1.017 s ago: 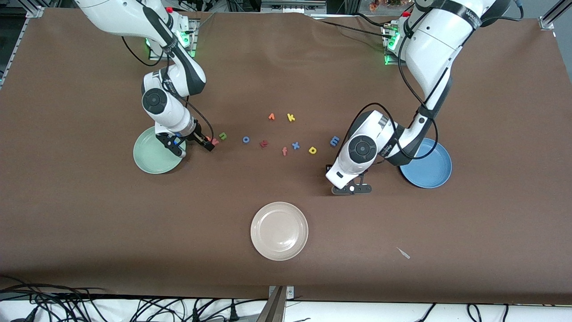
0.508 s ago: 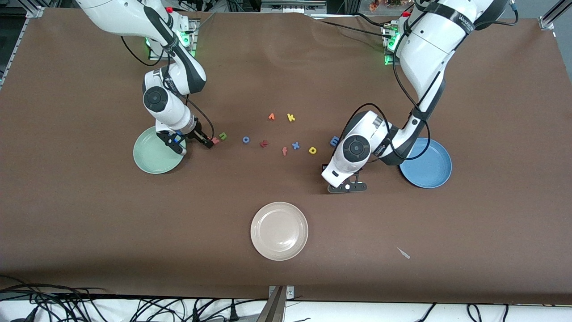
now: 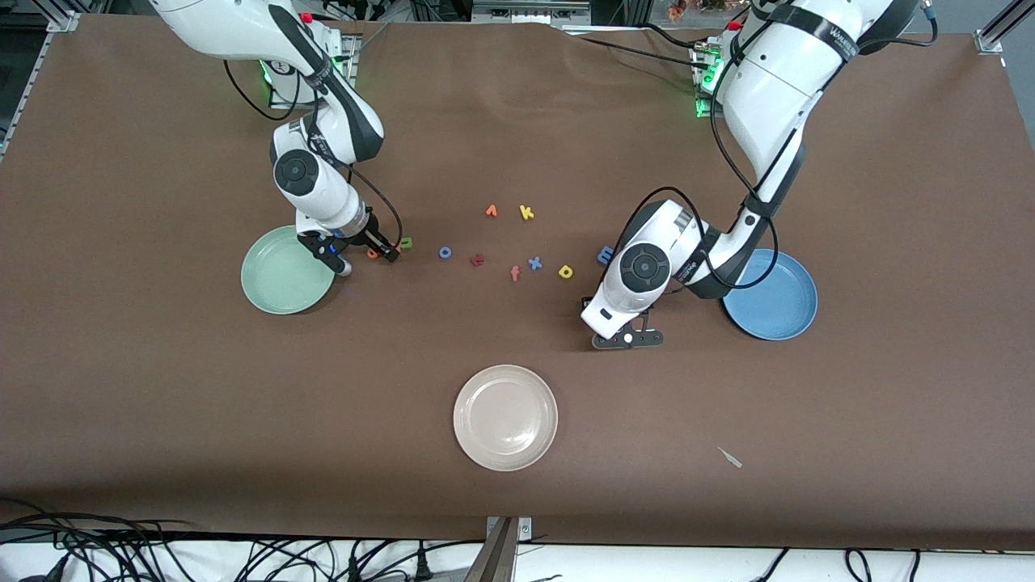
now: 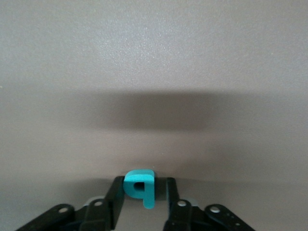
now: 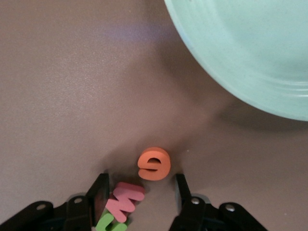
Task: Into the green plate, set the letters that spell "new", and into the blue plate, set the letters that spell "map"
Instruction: 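Grasp the orange e and teal letter with the right and left grippers, then drop the orange e and teal letter onto the green and blue plates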
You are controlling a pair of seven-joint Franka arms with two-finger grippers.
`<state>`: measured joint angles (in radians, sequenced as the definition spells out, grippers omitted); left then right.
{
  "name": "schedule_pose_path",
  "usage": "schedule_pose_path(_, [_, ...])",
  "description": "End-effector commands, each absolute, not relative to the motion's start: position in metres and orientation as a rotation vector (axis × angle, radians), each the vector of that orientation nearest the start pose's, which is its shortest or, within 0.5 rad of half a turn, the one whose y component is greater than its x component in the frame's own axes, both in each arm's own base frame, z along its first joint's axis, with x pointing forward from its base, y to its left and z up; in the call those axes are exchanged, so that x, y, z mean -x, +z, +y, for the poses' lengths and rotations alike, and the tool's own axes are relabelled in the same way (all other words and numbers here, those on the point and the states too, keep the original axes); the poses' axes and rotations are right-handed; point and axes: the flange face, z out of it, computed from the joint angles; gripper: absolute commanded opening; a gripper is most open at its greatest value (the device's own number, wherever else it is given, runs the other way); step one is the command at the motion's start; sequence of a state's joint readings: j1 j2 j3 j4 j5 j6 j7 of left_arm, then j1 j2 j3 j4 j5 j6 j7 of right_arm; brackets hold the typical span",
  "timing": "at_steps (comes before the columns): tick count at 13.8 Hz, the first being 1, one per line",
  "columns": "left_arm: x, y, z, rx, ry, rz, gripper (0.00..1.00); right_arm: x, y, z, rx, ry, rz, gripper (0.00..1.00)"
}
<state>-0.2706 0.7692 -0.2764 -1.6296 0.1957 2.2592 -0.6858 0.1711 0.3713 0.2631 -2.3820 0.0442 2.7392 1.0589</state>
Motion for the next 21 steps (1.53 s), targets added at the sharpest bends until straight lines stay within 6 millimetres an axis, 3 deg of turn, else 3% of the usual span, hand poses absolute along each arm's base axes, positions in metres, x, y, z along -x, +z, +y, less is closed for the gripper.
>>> schedule_pose_path(1, [-0.589, 0.164, -0.324, 3.071, 0.146, -0.088, 0.12, -0.45, 0.173, 0.215, 2.883, 0.103, 0.995, 0.64])
schedule_pose_path(4, [-0.594, 0.171, -0.316, 3.068, 0.146, -0.094, 0.01, -0.454, 0.174, 0.209, 2.898, 0.092, 0.951, 0.64])
schedule_pose_path(7, [-0.604, 0.191, -0.285, 3.009, 0.254, -0.039, 0.0, -0.455, 0.174, 0.206, 2.905, 0.088, 0.936, 0.64])
schedule_pose_path(12, [-0.623, 0.236, -0.186, 2.954, 0.472, 0.334, 0.02, -0.461, 0.174, 0.195, 2.921, 0.072, 0.895, 0.65])
schedule_pose_path(14, [-0.623, 0.24, -0.148, 2.93, 0.57, 0.522, 0.02, -0.461, 0.174, 0.193, 2.923, 0.072, 0.897, 0.63])
schedule_pose_path(16, [-0.623, 0.242, -0.104, 2.915, 0.613, 0.702, 0.02, -0.462, 0.174, 0.193, 2.922, 0.07, 0.897, 0.5])
schedule_pose_path(18, [-0.615, 0.244, -0.069, 2.924, 0.594, 0.772, 0.02, -0.461, 0.173, 0.193, 2.925, 0.074, 0.896, 0.29])
schedule_pose_path(20, [-0.585, 0.236, -0.053, 2.944, 0.461, 0.782, 0.02, -0.461, 0.174, 0.193, 2.926, 0.071, 0.891, 0.1])
schedule_pose_path(21, [-0.571, 0.232, -0.037, 2.962, 0.397, 0.753, 0.03, -0.462, 0.174, 0.193, 2.928, 0.074, 0.891, 0.09])
